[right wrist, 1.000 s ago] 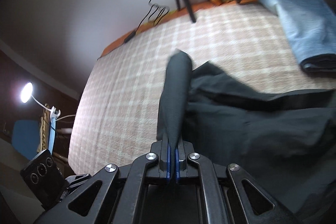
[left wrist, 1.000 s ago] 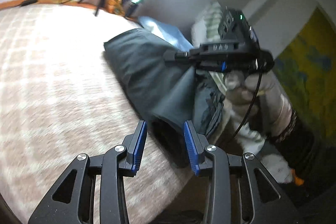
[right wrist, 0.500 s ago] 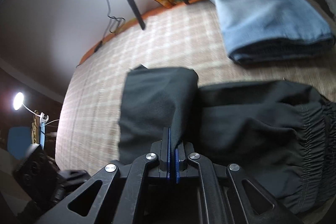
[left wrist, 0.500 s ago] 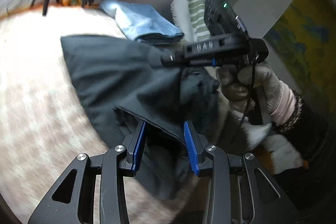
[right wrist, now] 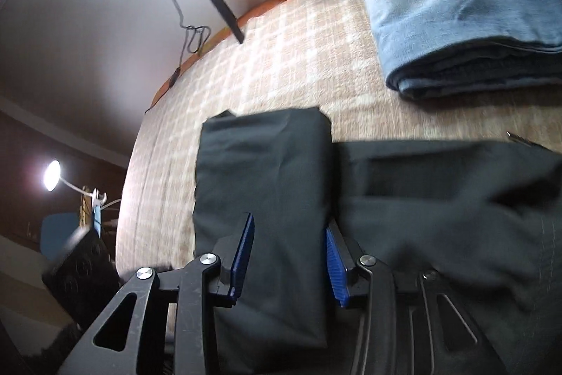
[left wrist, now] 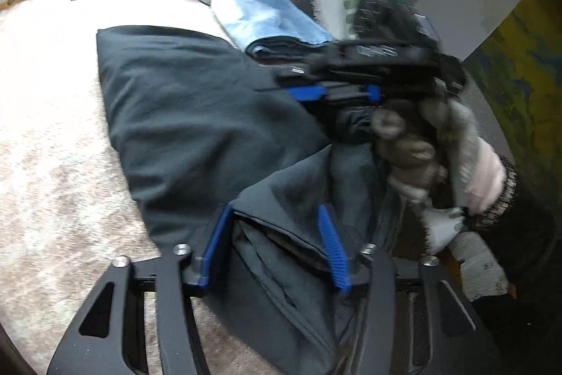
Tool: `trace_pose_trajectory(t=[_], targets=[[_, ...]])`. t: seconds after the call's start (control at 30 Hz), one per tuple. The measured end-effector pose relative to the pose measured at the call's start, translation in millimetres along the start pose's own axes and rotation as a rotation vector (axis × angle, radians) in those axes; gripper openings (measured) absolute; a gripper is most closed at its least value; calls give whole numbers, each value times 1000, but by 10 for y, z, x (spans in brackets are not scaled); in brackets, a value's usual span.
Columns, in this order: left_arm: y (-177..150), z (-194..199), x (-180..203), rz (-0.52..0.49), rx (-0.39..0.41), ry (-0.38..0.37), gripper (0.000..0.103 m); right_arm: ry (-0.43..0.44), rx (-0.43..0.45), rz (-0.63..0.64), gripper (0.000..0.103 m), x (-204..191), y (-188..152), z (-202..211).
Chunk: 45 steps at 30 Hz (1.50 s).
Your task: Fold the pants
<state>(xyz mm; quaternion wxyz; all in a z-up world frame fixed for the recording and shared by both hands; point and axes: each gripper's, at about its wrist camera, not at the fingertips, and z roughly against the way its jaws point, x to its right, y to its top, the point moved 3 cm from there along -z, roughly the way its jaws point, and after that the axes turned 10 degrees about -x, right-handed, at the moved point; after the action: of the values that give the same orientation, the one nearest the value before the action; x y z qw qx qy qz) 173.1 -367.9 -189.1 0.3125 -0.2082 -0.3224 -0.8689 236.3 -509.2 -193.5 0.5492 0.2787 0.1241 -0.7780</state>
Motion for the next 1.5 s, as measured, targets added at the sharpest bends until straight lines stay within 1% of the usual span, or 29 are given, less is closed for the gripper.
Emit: trace_pose_trajectory(t=[0.03, 0.07, 0.13, 0.17, 0.2, 0.23, 0.27, 0.3, 0.33, 0.4, 0.5, 0.6, 0.73, 0.8, 0.9, 1.0, 1.2, 1.37, 1.5], targets=[[-38, 23, 54, -3, -1, -10, 27, -5, 0, -6, 42, 3, 42, -38], [-61, 30, 103, -14, 0, -20, 23, -9, 0, -9, 42, 12, 76, -59], [-93, 14, 204, -50, -3, -27, 19, -18, 3, -14, 40, 9, 147, -118], [-111, 10, 249, -64, -4, -32, 19, -28, 5, -13, 37, 0, 172, -140], [-125, 1, 295, -82, -5, -32, 18, -39, 12, -9, 33, -9, 189, -151], [-124, -25, 354, -103, -9, -27, 14, -48, 13, -3, 31, -24, 208, -164], [-147, -37, 405, -117, -12, -27, 11, -56, 12, 2, 26, -26, 217, -170], [-165, -49, 459, -133, -13, -28, 10, -74, 14, 7, 21, -32, 223, -173], [-194, -67, 533, -159, -17, -24, 9, -80, 15, 10, 19, -29, 222, -170], [-221, -100, 646, -196, -19, -21, 7, -102, 23, 11, 11, -30, 225, -158], [-209, -166, 737, -219, -20, -32, 5, -114, 38, 15, 6, -59, 230, -123], [-201, -174, 784, -215, -10, -50, 5, -136, 58, 35, 4, -129, 222, -59], [-211, -157, 958, -293, 13, -37, 5, -153, 83, 44, 3, -188, 232, 40], [-211, -179, 1028, -310, 12, -32, 5, -153, 100, 49, 2, -214, 236, 123], [-156, -262, 1071, -298, 10, -63, 4, -168, 121, 60, 2, -225, 215, 267], [-122, -283, 1144, -320, 24, -81, 4, -184, 144, 64, 2, -204, 193, 444], [-23, -374, 1366, -368, 37, -118, 4, -223, 173, 39, 2, -26, 151, 768], [18, -479, 1432, -402, 29, -146, 4, -287, 176, 22, 2, 174, 103, 970], [63, -586, 1503, -422, 20, -154, 4, -335, 175, 7, 2, 353, 112, 1085]])
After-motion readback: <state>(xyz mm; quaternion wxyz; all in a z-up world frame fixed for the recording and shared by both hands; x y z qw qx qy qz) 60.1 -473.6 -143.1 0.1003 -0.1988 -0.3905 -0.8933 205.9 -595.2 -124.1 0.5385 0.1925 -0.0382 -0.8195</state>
